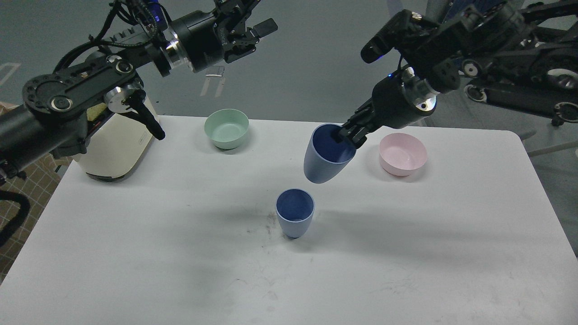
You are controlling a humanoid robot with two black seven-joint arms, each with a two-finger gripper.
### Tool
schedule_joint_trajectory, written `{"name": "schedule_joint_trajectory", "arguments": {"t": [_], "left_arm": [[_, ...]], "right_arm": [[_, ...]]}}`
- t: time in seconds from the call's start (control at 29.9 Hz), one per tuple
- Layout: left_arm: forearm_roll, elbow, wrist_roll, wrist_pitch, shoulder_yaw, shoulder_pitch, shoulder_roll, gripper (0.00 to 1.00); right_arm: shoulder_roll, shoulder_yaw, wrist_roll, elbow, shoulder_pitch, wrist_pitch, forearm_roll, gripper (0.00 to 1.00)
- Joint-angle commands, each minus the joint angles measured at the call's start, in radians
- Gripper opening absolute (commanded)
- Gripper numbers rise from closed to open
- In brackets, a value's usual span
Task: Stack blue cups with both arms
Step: 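Lower the held blue cup into the centered blue cup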
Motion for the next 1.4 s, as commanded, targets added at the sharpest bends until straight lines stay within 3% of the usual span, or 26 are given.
{"name": "schedule_joint_trajectory", "arguments": {"t": [0.0, 0.5, 0.74, 0.9, 0.94, 1.07, 1.37], "left_arm": [[0.0, 0.001, -0.001, 0.0, 0.0, 0.0, 0.003, 0.95], [0.0, 0.001, -0.001, 0.0, -0.001, -0.002, 0.006, 0.95], [-0.002, 0.001, -0.001, 0.0, -0.003, -0.002, 0.006, 0.95], [-0.002, 0.001, -0.001, 0.0, -0.003, -0.002, 0.006, 0.95], [-0.002, 0.001, -0.001, 0.0, -0.003, -0.002, 0.006, 0.95], [-0.002, 0.001, -0.001, 0.0, -0.003, -0.002, 0.009, 0.95], [-0.002, 0.007, -0.001, 0.0, -0.003, 0.0, 0.018, 0.95]], "right_arm": [[0.073, -0.025, 0.0, -0.008, 0.002, 0.001, 0.013, 0.0], [0.162, -0.055, 0.0, -0.046, -0.018, -0.016, 0.072, 0.0], [0.165, -0.071, 0.0, -0.046, -0.018, -0.009, 0.072, 0.08], [0.164, -0.071, 0.0, -0.048, -0.018, -0.004, 0.072, 0.26], [0.164, -0.071, 0.0, -0.046, -0.018, -0.005, 0.072, 0.34], [0.164, -0.071, 0.0, -0.048, -0.018, -0.002, 0.072, 0.47], [0.107, -0.043, 0.0, -0.092, -0.002, -0.007, 0.152, 0.62]]}}
